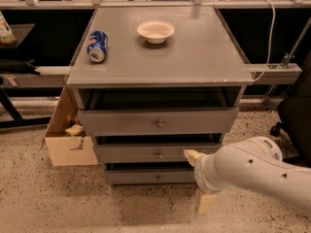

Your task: Open middle drawer

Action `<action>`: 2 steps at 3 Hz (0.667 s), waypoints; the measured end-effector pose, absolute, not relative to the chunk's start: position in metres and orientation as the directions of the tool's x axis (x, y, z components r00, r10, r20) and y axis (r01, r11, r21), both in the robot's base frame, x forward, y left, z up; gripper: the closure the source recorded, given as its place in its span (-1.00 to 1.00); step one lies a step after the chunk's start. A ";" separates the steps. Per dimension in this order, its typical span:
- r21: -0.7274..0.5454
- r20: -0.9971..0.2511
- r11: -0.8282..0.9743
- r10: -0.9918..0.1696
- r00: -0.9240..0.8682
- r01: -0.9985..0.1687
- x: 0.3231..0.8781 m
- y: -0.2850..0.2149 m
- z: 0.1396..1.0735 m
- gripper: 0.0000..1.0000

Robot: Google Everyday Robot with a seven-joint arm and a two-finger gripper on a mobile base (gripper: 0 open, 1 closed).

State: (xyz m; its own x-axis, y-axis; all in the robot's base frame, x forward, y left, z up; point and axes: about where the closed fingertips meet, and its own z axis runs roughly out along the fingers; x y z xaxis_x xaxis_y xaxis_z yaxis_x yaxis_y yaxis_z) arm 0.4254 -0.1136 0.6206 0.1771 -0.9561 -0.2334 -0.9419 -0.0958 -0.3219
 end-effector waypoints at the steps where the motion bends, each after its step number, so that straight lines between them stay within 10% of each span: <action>1: -0.324 -0.262 -0.076 -0.951 0.166 -0.943 0.475 -0.145 0.559 -1.00; 2: -0.327 -0.258 -0.075 -0.952 0.166 -0.942 0.477 -0.146 0.557 -1.00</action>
Offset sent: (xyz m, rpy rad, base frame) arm 0.0894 -0.0551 -0.0919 0.0592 -0.0061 -0.0394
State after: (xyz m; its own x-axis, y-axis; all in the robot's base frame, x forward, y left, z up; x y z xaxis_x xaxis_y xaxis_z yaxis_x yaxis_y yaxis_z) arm 0.4769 -0.1456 0.5570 0.1659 -0.9517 -0.2585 -0.9419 -0.0753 -0.3273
